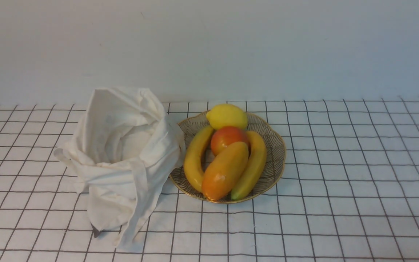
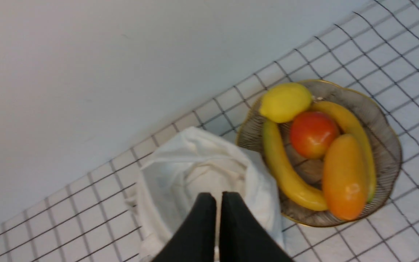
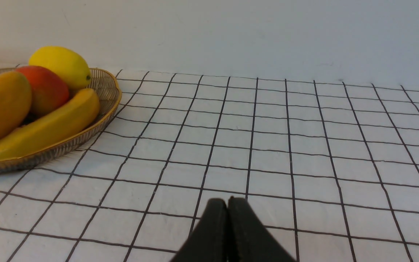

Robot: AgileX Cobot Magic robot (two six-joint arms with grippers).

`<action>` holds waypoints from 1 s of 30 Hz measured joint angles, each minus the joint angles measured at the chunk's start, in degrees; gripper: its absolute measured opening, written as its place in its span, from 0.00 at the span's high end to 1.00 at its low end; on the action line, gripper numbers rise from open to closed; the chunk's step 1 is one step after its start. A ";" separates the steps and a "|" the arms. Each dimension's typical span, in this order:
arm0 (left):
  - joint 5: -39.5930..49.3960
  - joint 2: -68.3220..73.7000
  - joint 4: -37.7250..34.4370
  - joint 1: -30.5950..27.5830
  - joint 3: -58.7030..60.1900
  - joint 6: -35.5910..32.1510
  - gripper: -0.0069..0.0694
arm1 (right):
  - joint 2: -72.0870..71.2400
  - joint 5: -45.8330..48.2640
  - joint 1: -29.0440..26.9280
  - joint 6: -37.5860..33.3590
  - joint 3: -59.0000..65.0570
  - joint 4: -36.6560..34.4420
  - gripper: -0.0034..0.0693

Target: Take the fruit out of the bag on the white checkered tablecloth and place them on the plate.

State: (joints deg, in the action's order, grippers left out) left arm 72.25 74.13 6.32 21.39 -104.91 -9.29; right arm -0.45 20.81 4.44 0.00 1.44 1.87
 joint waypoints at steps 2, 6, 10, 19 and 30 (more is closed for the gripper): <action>0.00 -1.79 0.97 0.00 1.93 1.01 0.92 | 0.00 0.00 0.00 0.00 0.00 0.00 0.97; 0.04 -11.29 2.08 0.00 14.64 4.56 0.92 | 0.00 0.00 0.00 0.00 0.00 0.00 0.97; -0.02 -19.61 1.64 0.00 29.64 8.96 0.92 | 0.00 0.00 0.00 0.00 0.00 0.00 0.97; -21.28 -46.90 -3.21 0.00 66.07 13.69 0.92 | 0.00 0.00 0.00 0.00 0.00 0.00 0.97; -50.68 -63.63 -4.43 0.00 85.95 17.90 0.92 | 0.00 0.00 0.00 0.00 0.00 0.00 0.97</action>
State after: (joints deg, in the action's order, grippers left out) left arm 21.57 10.49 1.89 21.39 -18.95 8.61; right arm -0.45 20.81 4.44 0.00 1.44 1.87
